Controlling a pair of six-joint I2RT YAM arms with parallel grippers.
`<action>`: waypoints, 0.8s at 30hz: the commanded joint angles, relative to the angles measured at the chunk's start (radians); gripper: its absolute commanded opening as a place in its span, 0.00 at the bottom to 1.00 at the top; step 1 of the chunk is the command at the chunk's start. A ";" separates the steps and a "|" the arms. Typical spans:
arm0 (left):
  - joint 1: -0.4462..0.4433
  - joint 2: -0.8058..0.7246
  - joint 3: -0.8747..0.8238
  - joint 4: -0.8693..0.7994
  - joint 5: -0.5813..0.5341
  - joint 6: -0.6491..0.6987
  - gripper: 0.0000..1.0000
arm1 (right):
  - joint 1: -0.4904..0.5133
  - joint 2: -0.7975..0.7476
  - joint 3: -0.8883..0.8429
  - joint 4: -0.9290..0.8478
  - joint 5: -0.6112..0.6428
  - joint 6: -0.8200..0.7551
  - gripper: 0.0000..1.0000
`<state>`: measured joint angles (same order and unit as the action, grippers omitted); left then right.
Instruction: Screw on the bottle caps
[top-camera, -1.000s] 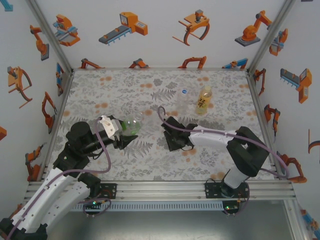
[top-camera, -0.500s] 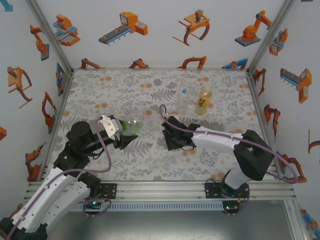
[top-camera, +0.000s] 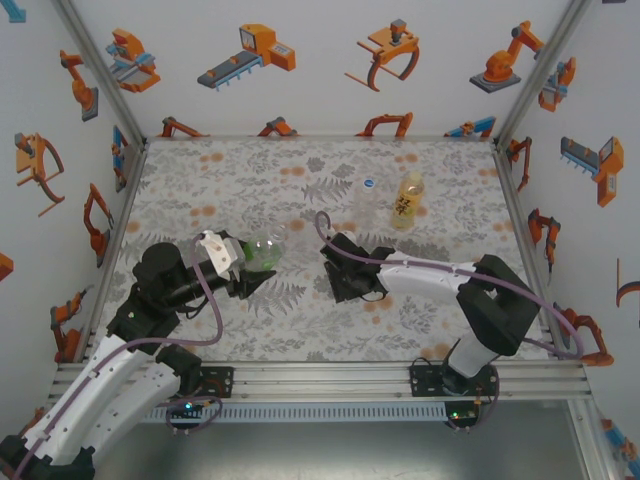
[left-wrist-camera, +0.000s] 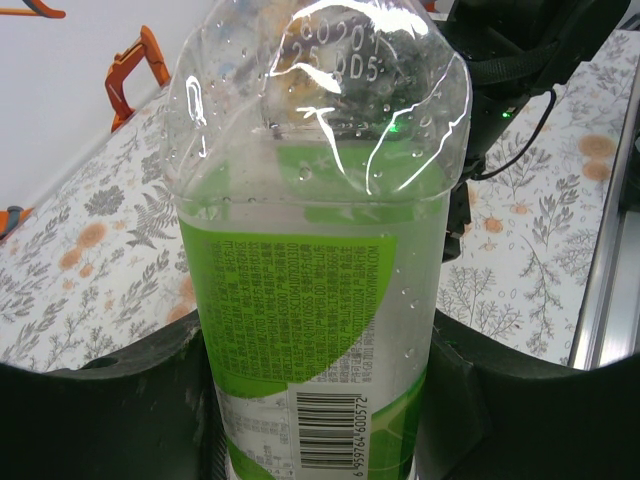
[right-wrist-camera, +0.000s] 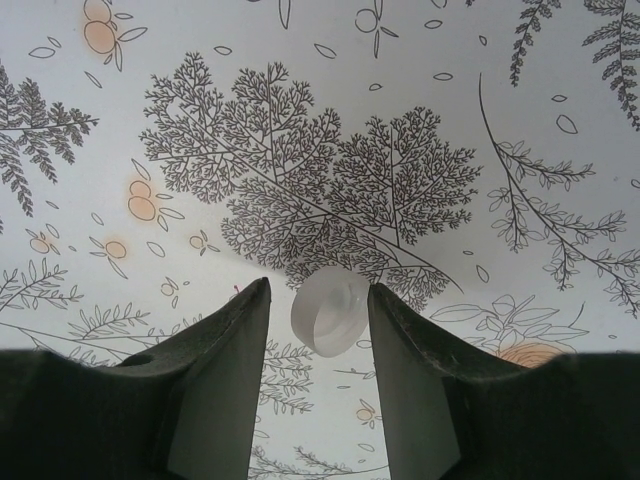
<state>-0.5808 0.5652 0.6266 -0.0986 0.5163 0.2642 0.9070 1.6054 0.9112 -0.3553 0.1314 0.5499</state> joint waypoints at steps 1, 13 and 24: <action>0.006 -0.009 0.040 -0.001 0.008 0.013 0.42 | 0.007 0.008 -0.004 -0.020 0.034 0.006 0.40; 0.006 -0.002 0.040 -0.002 0.008 0.014 0.42 | -0.006 0.016 -0.038 0.008 0.027 0.019 0.34; 0.006 0.007 0.041 -0.003 0.008 0.014 0.42 | -0.081 -0.129 -0.230 0.443 -0.249 0.144 0.18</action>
<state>-0.5808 0.5701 0.6266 -0.0990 0.5163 0.2642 0.8551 1.5196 0.7330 -0.1028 -0.0002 0.6220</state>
